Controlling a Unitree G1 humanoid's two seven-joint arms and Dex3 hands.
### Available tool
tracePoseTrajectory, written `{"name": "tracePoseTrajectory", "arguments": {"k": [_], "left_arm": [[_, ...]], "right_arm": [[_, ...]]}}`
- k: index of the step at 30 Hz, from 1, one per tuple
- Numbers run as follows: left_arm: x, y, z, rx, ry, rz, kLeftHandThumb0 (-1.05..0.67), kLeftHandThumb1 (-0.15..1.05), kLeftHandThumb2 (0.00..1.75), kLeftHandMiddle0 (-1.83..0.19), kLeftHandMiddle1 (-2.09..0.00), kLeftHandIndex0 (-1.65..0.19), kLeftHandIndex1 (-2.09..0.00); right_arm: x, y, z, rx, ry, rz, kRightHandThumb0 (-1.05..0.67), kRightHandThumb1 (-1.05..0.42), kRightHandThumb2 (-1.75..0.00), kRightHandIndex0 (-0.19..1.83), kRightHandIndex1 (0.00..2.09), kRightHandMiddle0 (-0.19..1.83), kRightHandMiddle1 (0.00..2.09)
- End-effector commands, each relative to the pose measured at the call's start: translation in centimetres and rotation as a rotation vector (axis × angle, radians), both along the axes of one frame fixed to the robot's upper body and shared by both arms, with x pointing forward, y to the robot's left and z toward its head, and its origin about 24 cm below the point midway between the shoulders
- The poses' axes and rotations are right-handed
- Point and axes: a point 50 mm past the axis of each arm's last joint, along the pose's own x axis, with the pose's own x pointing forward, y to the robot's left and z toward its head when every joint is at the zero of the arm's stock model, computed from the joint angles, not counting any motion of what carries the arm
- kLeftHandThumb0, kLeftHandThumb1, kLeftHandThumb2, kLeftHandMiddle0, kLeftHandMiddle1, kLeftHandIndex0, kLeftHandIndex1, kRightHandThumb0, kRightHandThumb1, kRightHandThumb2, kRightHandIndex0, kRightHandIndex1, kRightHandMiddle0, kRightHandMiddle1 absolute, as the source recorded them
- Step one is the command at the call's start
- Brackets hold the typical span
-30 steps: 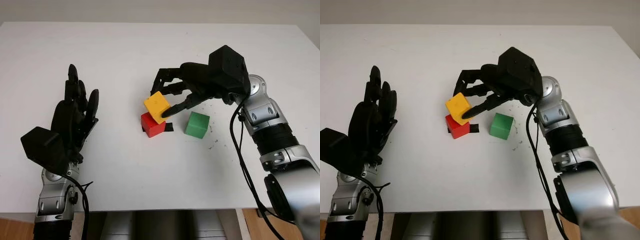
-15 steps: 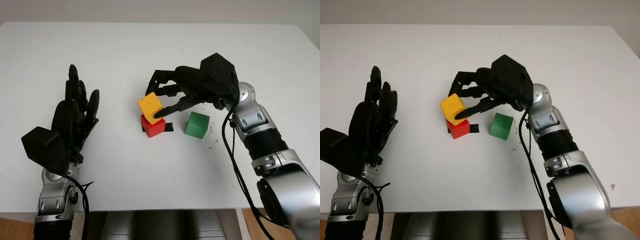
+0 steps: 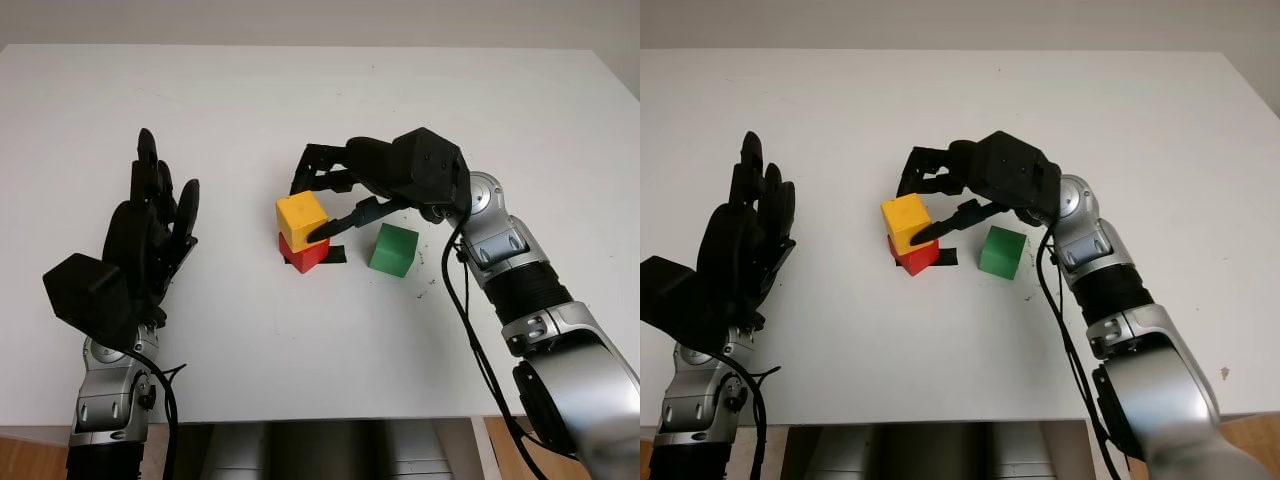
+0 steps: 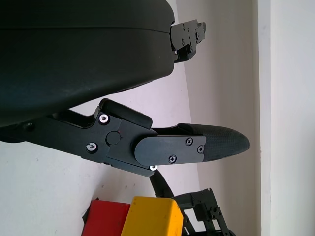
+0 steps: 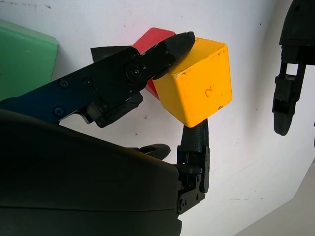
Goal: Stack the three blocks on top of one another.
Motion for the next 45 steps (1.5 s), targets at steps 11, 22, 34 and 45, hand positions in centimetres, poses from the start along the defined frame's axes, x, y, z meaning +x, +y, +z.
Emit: {"name": "tracePoseTrajectory", "arguments": {"k": [11, 22, 34, 45], "left_arm": [[-0.4, 0.1, 0.0, 0.003, 0.000, 0.003, -0.83, 1.05, 0.42, 0.19, -0.01, 0.19, 0.00], [-0.4, 0.1, 0.0, -0.002, -0.003, -0.003, -0.83, 1.05, 0.41, 0.19, 0.00, 0.19, 0.00], [-0.5, 0.1, -0.2, -0.005, 0.003, -0.001, -0.84, 1.05, 0.41, 0.19, -0.02, 0.19, 0.00], [-0.6, 0.2, -0.2, 0.004, 0.004, -0.006, -0.84, 1.05, 0.42, 0.19, 0.00, 0.19, 0.00]], "right_arm": [[0.0, -0.6, -0.6, -0.046, 0.013, -0.009, -0.49, -0.96, -0.05, 0.41, 0.03, 0.33, 1.64], [0.0, -0.9, -0.1, -0.079, 0.037, -0.008, -0.62, -0.90, -0.05, 0.19, 0.01, 0.06, 0.90], [-0.8, -2.9, 3.0, -0.138, -0.079, 0.078, -0.94, -0.90, -0.06, -0.19, 0.00, -0.19, 0.00], [-3.3, -7.7, 7.7, 0.027, -0.263, -0.062, -0.64, -0.85, -0.04, -0.07, 0.07, 0.00, 0.10]]}}
